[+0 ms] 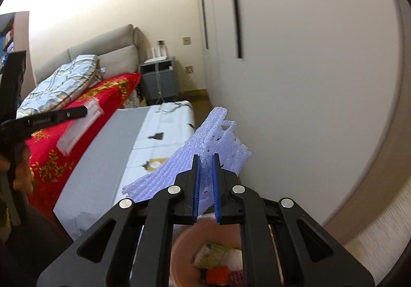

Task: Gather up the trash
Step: 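Carry the foam net and straw packet over the pink bin and release both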

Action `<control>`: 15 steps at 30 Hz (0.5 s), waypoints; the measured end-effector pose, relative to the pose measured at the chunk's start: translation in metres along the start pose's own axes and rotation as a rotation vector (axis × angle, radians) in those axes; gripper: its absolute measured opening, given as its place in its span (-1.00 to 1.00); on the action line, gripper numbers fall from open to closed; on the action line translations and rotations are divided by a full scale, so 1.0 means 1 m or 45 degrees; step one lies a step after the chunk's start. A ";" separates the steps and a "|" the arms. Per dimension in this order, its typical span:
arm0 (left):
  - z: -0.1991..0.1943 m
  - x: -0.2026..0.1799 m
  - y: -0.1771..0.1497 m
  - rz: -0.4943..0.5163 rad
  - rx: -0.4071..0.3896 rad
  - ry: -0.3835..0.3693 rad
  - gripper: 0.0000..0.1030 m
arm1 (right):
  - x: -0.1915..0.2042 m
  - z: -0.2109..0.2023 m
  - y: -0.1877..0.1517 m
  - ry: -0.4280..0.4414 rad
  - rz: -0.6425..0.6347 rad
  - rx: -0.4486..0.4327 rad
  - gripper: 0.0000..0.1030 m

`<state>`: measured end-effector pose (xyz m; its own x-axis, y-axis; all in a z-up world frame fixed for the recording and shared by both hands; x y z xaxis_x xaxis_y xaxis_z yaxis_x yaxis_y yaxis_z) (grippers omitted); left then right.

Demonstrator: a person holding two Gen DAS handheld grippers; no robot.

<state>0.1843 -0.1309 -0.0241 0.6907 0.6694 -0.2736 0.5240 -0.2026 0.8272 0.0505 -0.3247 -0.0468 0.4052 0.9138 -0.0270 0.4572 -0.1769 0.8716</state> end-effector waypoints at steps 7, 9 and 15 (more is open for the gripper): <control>0.084 -0.078 -0.074 0.045 0.229 -0.161 -0.91 | -0.038 0.024 -0.052 -0.108 0.005 0.172 -0.82; 0.106 -0.087 -0.095 0.075 0.307 -0.180 -0.91 | -0.043 0.036 -0.062 -0.116 0.028 0.261 -0.82; 0.138 -0.094 -0.105 0.074 0.374 -0.217 -0.91 | -0.035 0.059 -0.073 -0.135 -0.002 0.366 -0.81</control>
<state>0.1325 -0.2712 -0.1528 0.7839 0.5269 -0.3285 0.5854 -0.4506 0.6740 0.0492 -0.3655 -0.1385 0.4778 0.8736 -0.0925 0.6572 -0.2856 0.6975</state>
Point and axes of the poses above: each gripper's, at about its wrist camera, not at the fingertips, and z roughly the way its jaws point, x to its left, y to its top, the point moved 4 cm from there along z, roughly the way its jaws point, and after that the axes turned 13 degrees about -y, right-handed, at the moved point
